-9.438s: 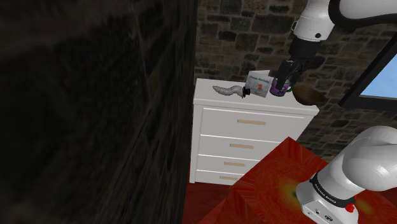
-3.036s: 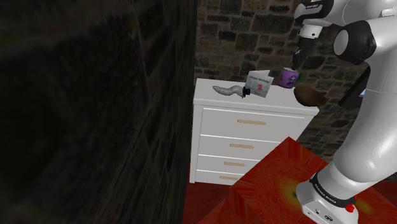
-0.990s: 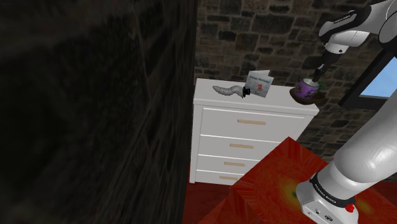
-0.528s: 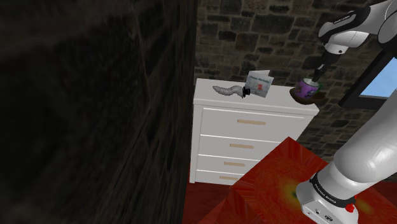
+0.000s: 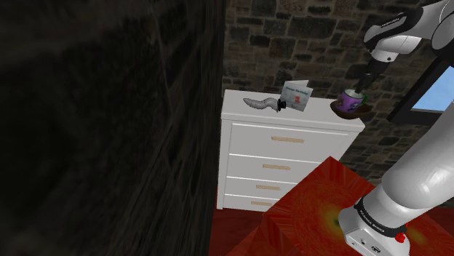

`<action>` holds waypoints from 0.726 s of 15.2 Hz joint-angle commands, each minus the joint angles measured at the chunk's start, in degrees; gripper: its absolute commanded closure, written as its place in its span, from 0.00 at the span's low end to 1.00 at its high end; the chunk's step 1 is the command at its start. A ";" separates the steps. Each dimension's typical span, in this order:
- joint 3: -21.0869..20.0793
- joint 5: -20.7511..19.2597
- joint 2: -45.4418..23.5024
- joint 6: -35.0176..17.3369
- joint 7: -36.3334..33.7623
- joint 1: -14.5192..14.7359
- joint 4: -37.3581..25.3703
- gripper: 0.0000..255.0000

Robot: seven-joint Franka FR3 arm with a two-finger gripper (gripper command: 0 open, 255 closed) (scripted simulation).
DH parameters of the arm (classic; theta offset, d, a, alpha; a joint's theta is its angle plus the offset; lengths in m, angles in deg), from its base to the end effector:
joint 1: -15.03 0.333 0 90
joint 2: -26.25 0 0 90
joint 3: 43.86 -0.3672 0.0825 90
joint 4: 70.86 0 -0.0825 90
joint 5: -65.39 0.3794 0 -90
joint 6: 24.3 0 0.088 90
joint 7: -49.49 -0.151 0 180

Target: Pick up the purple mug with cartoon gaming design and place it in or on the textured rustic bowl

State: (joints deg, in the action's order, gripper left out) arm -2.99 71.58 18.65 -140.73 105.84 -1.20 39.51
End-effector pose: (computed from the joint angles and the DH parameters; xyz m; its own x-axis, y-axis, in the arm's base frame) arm 0.3368 -0.4787 0.4457 0.9983 -0.0562 0.0126 -0.0562 -0.9984 0.0001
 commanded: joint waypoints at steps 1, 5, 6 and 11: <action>0.13 -1.09 1.35 2.78 -0.79 0.30 -1.77 0.00; 0.22 -1.86 2.31 6.03 -1.33 0.44 -4.31 0.00; 0.22 -1.86 2.30 6.03 -1.32 0.44 -4.32 0.00; 0.22 -1.86 2.30 6.03 -1.32 0.44 -4.32 0.00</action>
